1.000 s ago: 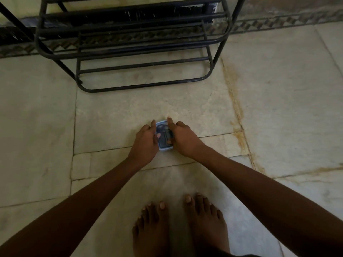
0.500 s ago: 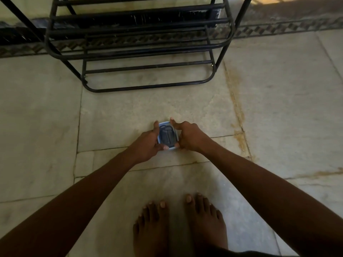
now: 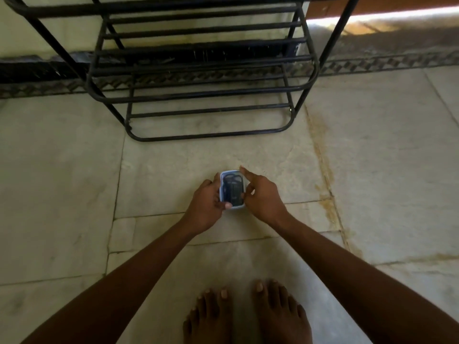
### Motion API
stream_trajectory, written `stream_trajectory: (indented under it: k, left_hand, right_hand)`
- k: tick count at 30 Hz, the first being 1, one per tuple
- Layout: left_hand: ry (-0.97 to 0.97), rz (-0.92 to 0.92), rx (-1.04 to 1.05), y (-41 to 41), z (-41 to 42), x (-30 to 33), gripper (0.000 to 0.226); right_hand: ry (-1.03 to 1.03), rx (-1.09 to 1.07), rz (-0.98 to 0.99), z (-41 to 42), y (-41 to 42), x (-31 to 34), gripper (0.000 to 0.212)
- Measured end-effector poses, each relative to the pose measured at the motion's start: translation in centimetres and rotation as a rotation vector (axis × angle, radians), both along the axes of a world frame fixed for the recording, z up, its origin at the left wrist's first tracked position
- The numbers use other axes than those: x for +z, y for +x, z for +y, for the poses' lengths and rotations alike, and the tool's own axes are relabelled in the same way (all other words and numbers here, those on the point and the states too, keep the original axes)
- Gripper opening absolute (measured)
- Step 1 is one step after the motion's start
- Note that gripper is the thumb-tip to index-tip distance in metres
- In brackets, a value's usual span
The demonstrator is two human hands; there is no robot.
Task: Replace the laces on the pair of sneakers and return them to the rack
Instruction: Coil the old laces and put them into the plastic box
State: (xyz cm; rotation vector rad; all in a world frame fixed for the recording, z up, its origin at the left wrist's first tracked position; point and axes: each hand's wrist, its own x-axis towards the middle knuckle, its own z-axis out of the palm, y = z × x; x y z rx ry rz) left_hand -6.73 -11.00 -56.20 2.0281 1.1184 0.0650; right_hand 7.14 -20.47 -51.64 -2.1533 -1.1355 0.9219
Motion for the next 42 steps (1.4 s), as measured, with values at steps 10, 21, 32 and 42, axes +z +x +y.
stream_trajectory:
  k: [10, 21, 32, 42]
  left_hand:
    - [0.156, -0.499, 0.042, 4.4, 1.1, 7.9, 0.071]
    - [0.414, -0.596, -0.088, 12.2, 8.4, 13.1, 0.065]
    - [0.586, -0.39, -0.123, 19.8, 15.9, 13.0, 0.059]
    - [0.6, -0.24, -0.123, 21.7, 17.0, 12.8, 0.054]
  right_hand:
    - [0.37, -0.259, -0.069, 1.6, 5.3, 5.1, 0.045]
    - [0.605, -0.289, 0.06, 6.6, 11.8, 10.7, 0.045]
    - [0.622, -0.28, -0.177, 14.2, 17.3, 10.9, 0.03]
    - [0.538, -0.294, -0.158, 15.7, 18.5, 9.1, 0.029]
